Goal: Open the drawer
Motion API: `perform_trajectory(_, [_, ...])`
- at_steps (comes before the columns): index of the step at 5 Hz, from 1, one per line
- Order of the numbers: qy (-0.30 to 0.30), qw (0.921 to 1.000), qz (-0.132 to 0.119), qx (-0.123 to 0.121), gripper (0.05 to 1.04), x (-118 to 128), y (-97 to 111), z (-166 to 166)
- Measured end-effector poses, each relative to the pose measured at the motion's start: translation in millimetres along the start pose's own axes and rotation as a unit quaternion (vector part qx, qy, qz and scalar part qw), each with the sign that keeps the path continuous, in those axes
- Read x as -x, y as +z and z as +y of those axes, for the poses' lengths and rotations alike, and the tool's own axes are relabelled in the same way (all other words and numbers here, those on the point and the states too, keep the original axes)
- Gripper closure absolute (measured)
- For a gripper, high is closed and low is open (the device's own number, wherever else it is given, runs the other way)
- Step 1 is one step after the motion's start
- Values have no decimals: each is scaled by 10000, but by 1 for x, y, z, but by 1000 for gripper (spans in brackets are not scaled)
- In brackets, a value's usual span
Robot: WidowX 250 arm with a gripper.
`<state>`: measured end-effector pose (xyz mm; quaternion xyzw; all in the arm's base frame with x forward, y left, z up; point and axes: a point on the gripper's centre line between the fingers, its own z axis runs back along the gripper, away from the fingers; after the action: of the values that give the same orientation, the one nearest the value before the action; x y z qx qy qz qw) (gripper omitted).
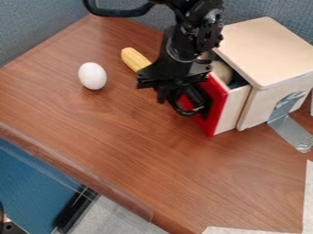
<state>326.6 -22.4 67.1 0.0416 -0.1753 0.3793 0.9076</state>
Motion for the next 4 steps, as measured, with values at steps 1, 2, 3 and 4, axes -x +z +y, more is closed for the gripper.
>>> perform_trajectory(1, [233,9996,62,-145,928,4,7,10])
perform_trajectory(2, [363,9987,151,-313,948,9,12,21])
perform_trajectory(3, [539,9971,271,-466,959,14,14,31])
perform_trajectory(4, [635,9946,378,-722,971,16,14,44])
